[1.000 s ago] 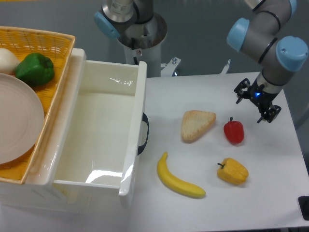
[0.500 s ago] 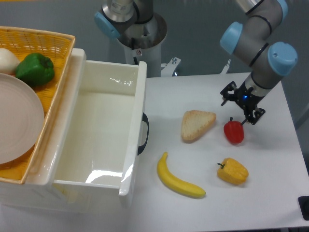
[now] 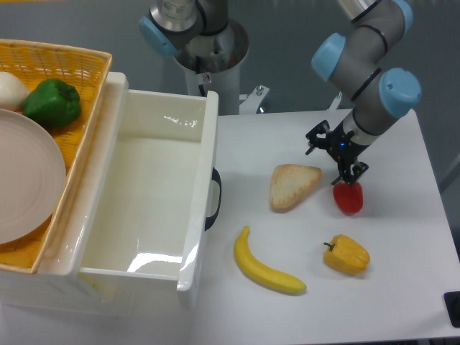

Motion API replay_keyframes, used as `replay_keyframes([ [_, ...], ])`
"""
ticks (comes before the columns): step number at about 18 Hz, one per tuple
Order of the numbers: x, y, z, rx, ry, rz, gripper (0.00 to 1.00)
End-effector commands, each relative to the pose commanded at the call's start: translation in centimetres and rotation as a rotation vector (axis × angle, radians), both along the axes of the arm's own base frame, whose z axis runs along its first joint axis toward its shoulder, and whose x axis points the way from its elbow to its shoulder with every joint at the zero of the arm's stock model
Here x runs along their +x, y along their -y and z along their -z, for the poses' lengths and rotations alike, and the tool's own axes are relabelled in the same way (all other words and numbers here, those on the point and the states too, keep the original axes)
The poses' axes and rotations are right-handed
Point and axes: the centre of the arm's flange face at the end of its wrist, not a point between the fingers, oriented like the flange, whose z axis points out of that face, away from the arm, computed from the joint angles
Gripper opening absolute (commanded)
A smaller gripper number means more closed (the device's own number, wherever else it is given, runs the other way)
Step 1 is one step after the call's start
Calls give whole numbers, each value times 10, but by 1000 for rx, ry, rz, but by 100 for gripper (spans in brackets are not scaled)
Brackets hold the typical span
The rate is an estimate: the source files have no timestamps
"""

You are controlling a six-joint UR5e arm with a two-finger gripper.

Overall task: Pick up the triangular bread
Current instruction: 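Move the open gripper toward the triangular bread slice and lower it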

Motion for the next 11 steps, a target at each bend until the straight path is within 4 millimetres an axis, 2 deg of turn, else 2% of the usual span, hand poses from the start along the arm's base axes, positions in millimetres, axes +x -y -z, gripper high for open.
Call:
replay_keyframes([
  [3, 6, -7, 3, -2, 4, 17, 100],
  [7, 18, -5, 23, -23, 40, 35, 100],
  [11, 21, -8, 29, -68, 29, 67, 100],
])
